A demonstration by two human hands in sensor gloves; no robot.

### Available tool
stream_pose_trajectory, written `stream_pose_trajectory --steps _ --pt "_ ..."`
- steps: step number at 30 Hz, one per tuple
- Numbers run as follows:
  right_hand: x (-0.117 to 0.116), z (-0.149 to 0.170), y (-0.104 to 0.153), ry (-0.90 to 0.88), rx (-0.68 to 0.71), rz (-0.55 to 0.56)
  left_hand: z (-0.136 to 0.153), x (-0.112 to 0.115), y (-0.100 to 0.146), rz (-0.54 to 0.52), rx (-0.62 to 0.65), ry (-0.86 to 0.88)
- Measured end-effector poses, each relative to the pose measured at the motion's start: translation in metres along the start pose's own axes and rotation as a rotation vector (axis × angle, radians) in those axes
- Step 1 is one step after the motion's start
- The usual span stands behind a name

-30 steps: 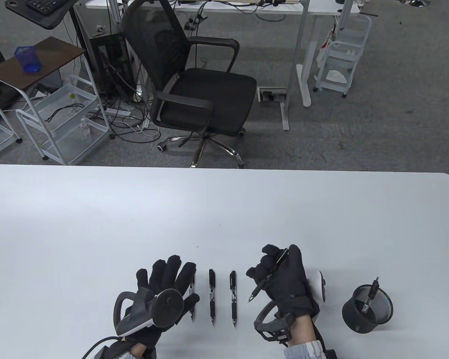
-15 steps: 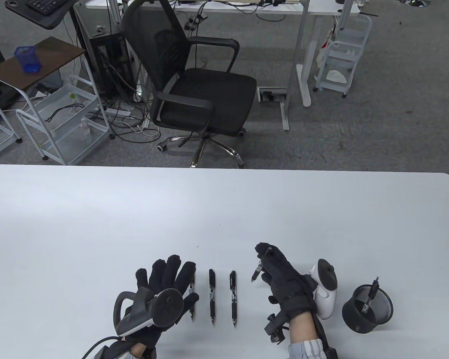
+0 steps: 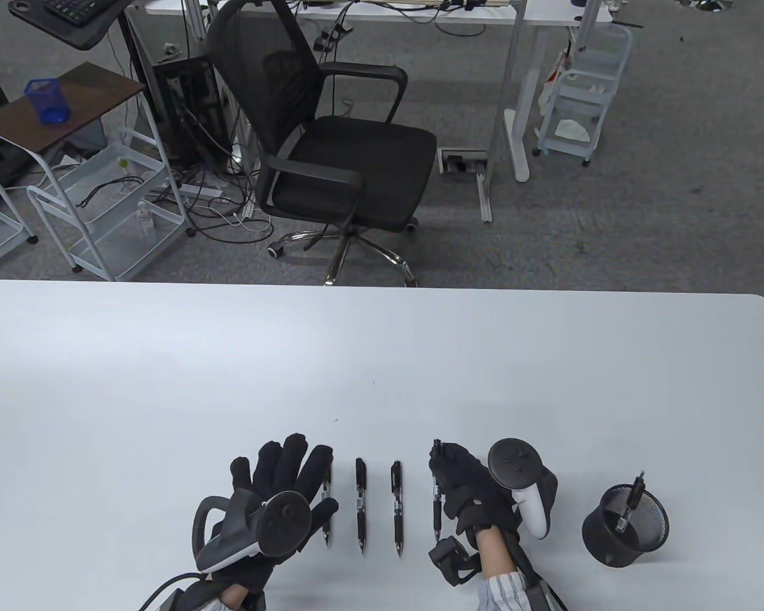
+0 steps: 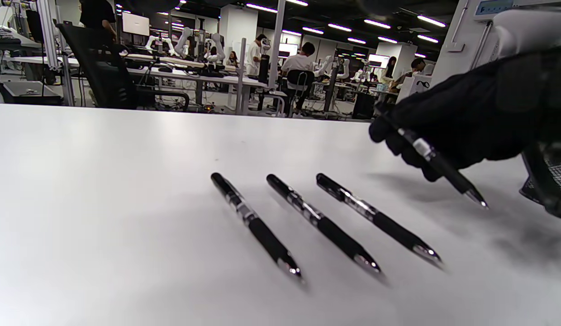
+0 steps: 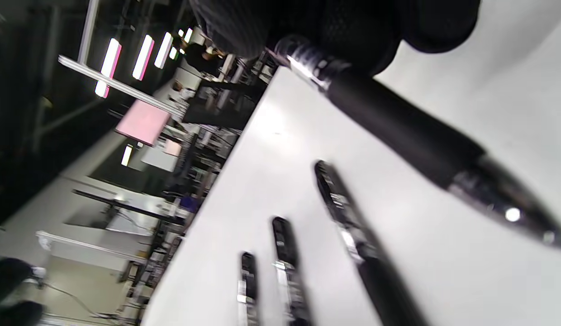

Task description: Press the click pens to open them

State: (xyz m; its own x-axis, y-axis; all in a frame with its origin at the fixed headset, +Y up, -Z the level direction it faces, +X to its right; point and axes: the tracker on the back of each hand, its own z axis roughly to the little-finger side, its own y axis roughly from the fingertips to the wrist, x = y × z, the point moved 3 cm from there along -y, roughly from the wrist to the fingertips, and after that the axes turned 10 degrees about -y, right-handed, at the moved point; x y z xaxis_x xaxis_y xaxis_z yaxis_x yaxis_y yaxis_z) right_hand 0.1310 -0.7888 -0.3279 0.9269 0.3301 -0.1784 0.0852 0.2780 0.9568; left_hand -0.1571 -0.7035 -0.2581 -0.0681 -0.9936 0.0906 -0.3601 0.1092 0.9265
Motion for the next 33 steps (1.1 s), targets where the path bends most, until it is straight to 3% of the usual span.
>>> stream_pose_trajectory --steps 6,16,29,33 --pt "-0.018 0.015 -0.008 0.249 -0.075 0.048 0.0 0.0 0.0 -0.003 0.001 0.005" --pt "-0.038 0.012 -0.01 0.615 -0.068 0.111 0.002 0.0 0.001 -0.004 0.002 0.012" --pt "-0.029 0.016 -0.01 0.492 -0.106 0.084 0.002 0.0 0.001 -0.002 0.001 0.013" --pt "-0.02 0.011 -0.006 0.526 -0.098 0.121 0.002 0.0 0.001 -0.002 0.001 0.013"
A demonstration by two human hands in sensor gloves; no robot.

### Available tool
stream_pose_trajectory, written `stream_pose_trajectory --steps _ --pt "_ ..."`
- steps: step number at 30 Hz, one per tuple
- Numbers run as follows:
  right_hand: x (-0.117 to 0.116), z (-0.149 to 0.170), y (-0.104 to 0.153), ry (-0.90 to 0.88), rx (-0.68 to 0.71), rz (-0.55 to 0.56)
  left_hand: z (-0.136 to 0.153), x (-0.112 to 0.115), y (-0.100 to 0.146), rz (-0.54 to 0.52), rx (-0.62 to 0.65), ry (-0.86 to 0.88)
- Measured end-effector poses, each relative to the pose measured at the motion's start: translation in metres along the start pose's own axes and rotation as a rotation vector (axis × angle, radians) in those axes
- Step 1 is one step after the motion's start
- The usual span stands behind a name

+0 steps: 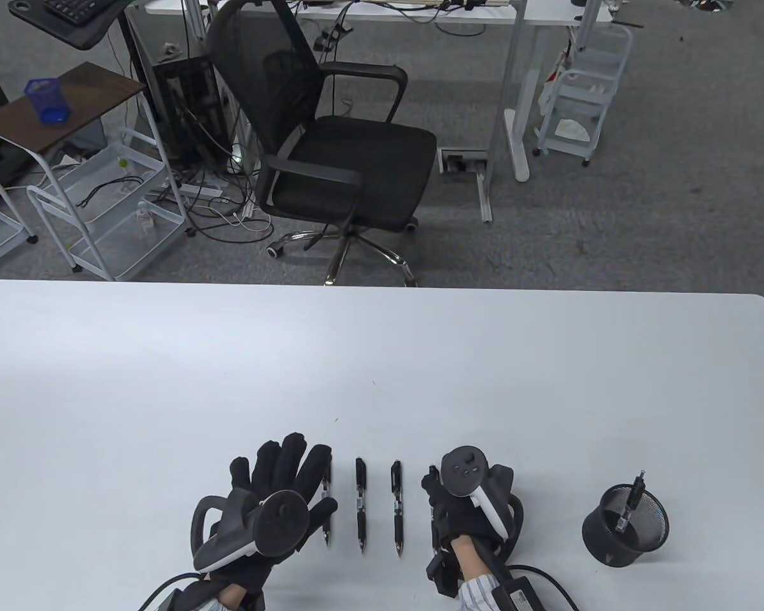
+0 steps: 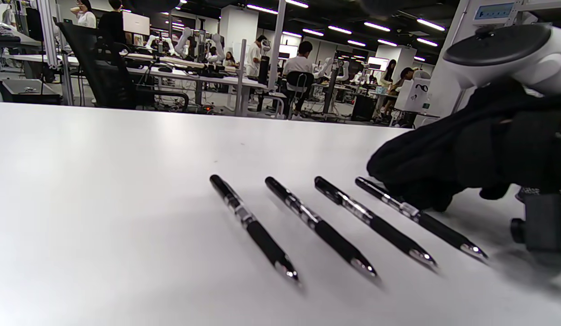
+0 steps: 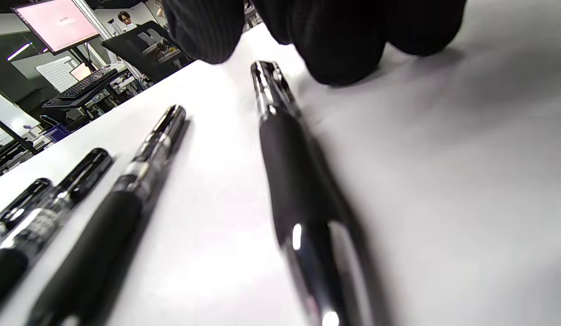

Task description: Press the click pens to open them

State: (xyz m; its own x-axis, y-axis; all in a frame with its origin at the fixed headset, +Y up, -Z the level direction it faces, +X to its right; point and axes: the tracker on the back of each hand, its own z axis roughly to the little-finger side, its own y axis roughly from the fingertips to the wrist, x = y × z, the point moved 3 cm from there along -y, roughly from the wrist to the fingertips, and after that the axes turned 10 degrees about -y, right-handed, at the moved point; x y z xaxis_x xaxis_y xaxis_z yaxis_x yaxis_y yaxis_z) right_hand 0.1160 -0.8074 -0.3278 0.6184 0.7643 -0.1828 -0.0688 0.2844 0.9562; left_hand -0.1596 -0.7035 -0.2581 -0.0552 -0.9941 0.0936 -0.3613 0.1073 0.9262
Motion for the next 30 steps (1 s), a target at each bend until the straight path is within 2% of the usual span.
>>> stream_pose_trajectory --steps 5,8,14,17,19,21,25,27,30 --pt "0.008 0.001 0.001 0.019 -0.002 0.019 -0.001 0.0 0.0 0.002 0.002 -0.001" --pt "0.022 -0.007 0.008 -0.013 0.022 0.045 0.0 0.0 0.0 0.0 0.001 0.0" --pt "0.08 -0.029 0.041 -0.146 0.141 0.234 0.001 -0.002 0.001 -0.01 0.003 0.015" --pt "0.107 -0.026 0.05 -0.103 0.114 0.24 0.001 -0.002 0.001 -0.009 0.003 0.013" --pt "0.132 -0.017 0.053 -0.051 0.062 0.26 0.001 -0.002 0.001 -0.007 0.006 0.019" --pt "0.169 0.003 0.057 0.002 -0.032 0.335 0.001 -0.002 0.001 -0.007 0.005 0.018" --pt "0.21 0.045 0.061 0.037 -0.204 0.39 0.0 -0.002 0.001 -0.005 0.005 0.019" --pt "0.221 0.071 0.064 0.002 -0.271 0.387 0.0 -0.002 0.001 -0.005 0.006 0.017" --pt "0.223 0.103 0.067 -0.05 -0.337 0.36 0.0 -0.002 0.001 -0.003 0.008 0.017"
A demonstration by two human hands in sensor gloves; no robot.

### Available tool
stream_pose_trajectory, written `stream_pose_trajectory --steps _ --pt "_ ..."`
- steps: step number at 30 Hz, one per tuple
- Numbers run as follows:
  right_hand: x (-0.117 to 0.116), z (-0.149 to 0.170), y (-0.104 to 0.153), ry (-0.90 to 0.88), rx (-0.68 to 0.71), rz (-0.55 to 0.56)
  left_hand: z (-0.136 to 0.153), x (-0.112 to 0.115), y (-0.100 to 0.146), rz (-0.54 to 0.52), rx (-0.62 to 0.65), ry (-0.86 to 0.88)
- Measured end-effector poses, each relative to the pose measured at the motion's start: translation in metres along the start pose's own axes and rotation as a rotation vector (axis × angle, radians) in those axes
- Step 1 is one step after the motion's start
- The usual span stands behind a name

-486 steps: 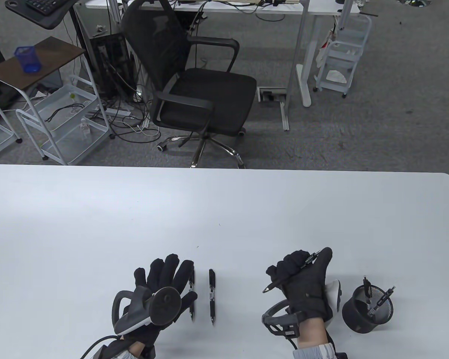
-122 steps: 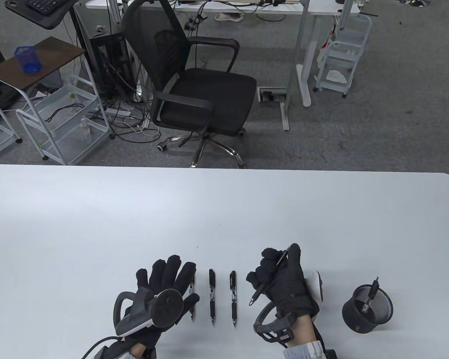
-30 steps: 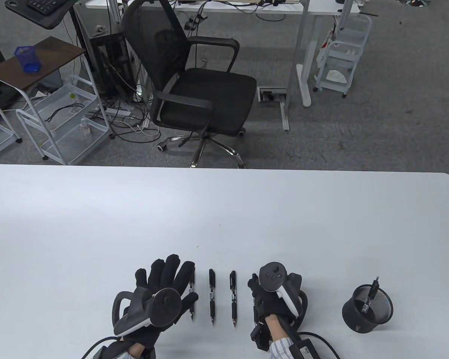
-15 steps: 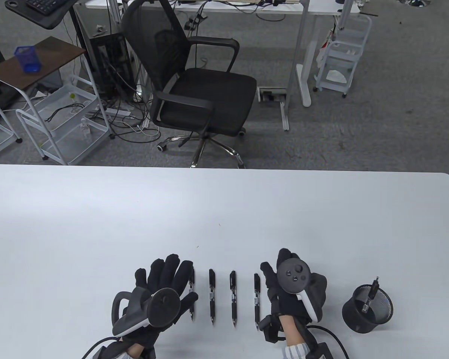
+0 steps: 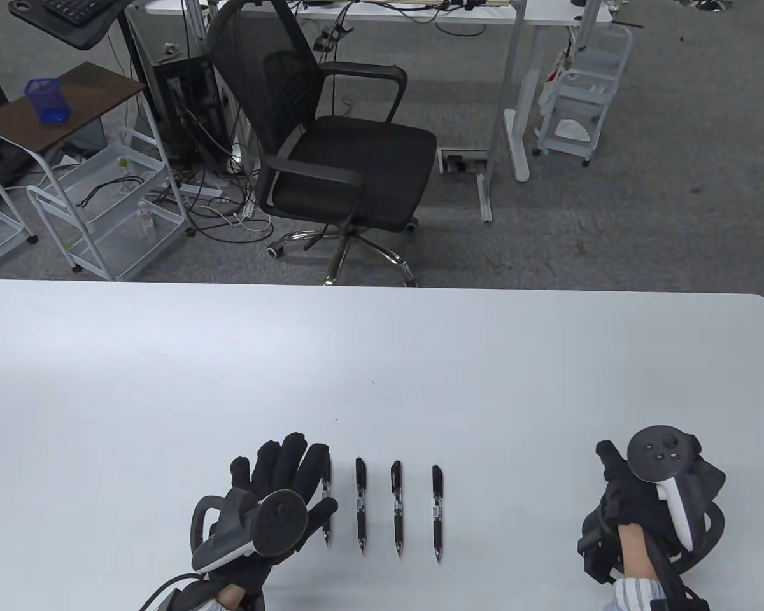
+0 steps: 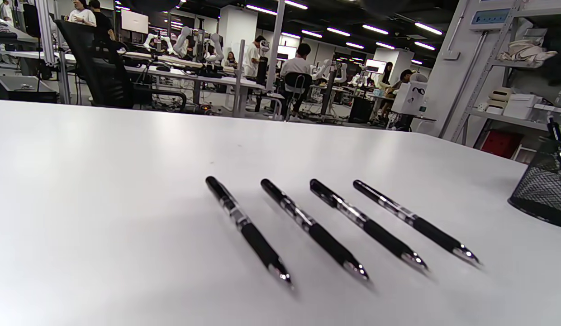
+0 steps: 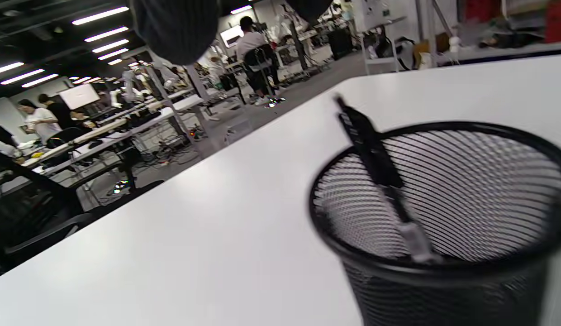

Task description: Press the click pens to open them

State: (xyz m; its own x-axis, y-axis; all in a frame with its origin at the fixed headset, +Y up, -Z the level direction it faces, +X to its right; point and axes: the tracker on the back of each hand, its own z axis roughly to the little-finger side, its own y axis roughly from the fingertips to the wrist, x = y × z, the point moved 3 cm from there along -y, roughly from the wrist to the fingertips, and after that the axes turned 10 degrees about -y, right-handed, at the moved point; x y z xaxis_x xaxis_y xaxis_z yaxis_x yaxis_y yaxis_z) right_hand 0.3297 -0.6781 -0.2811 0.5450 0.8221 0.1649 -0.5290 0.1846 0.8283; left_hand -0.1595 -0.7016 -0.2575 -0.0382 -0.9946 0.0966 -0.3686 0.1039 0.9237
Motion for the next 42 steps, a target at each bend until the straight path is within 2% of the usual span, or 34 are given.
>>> stream_pose_trajectory --steps 4,8,26,37,42 --pt "-0.01 0.028 -0.008 -0.014 -0.066 -0.074 -0.001 0.001 -0.001 0.003 0.001 -0.001" --pt "-0.019 0.039 -0.013 0.002 -0.101 -0.091 -0.002 0.001 -0.001 0.006 0.003 -0.006" --pt "-0.039 0.043 -0.021 0.04 -0.149 -0.077 -0.001 0.0 0.0 -0.001 0.0 -0.001" --pt "-0.029 0.036 -0.016 0.035 -0.117 -0.014 -0.001 0.0 0.0 0.002 0.0 -0.001" --pt "-0.011 0.021 -0.007 0.042 -0.07 0.09 -0.001 0.0 0.0 0.002 0.001 -0.001"
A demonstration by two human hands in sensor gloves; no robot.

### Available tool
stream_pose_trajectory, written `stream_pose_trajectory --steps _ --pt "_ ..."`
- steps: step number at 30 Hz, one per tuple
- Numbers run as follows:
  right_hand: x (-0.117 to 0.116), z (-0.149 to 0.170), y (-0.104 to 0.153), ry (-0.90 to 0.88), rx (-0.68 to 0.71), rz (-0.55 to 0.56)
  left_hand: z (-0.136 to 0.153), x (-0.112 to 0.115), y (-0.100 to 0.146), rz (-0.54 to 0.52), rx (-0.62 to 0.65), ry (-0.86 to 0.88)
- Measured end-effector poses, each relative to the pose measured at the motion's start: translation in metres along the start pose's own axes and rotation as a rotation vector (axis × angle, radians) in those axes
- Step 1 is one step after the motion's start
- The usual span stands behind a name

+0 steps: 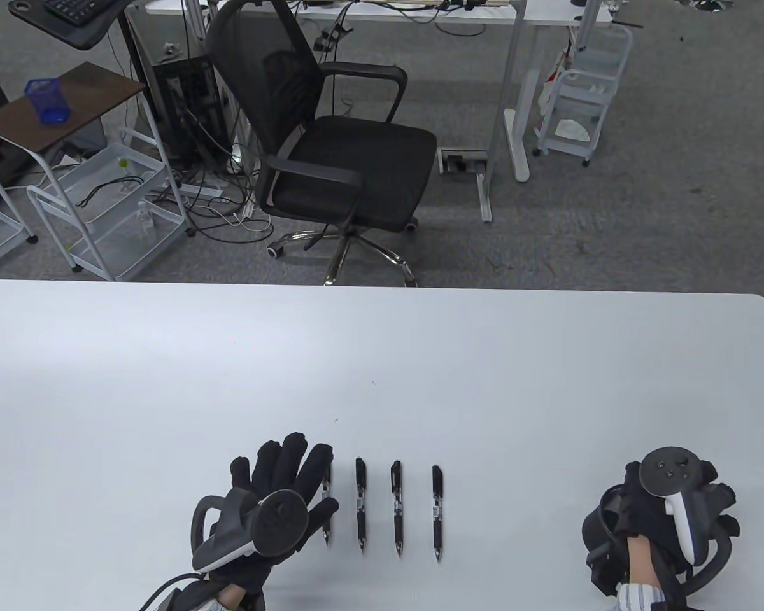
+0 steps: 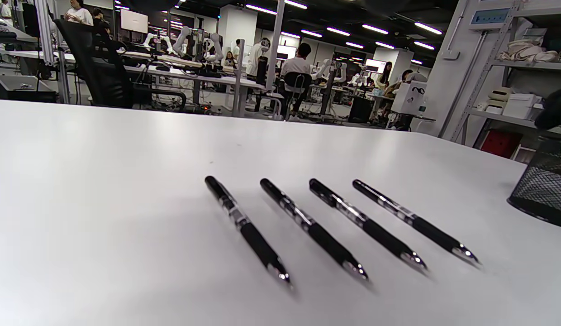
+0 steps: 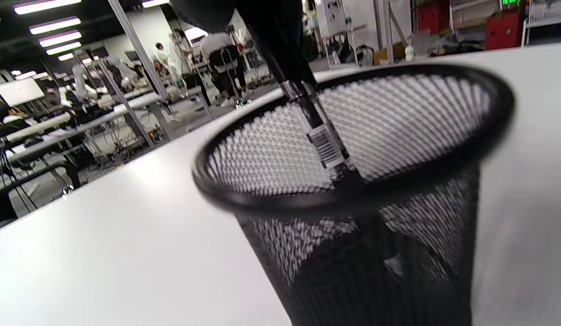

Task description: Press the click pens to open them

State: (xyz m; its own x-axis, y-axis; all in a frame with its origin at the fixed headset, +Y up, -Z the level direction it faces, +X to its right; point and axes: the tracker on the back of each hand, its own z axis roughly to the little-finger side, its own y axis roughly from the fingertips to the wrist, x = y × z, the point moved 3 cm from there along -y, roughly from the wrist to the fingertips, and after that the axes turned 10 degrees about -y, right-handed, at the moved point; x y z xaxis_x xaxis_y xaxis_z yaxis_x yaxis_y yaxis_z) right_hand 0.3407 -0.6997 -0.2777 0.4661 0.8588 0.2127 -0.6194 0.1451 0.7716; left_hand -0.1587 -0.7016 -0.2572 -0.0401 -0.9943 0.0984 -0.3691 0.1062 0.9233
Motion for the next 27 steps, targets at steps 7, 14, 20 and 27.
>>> stream_pose_trajectory --steps 7,14,20,27 --pt "0.034 -0.042 0.022 -0.023 0.104 0.09 0.0 0.0 0.0 0.003 0.003 0.002" --pt "0.056 -0.093 0.052 -0.023 0.251 0.13 -0.001 0.0 0.0 0.002 0.005 0.001" --pt "0.044 -0.133 0.08 -0.063 0.395 0.074 -0.002 0.0 0.0 0.005 0.009 0.0" --pt "0.009 -0.171 0.113 -0.018 0.547 -0.018 -0.001 -0.003 0.002 -0.007 0.009 0.011"
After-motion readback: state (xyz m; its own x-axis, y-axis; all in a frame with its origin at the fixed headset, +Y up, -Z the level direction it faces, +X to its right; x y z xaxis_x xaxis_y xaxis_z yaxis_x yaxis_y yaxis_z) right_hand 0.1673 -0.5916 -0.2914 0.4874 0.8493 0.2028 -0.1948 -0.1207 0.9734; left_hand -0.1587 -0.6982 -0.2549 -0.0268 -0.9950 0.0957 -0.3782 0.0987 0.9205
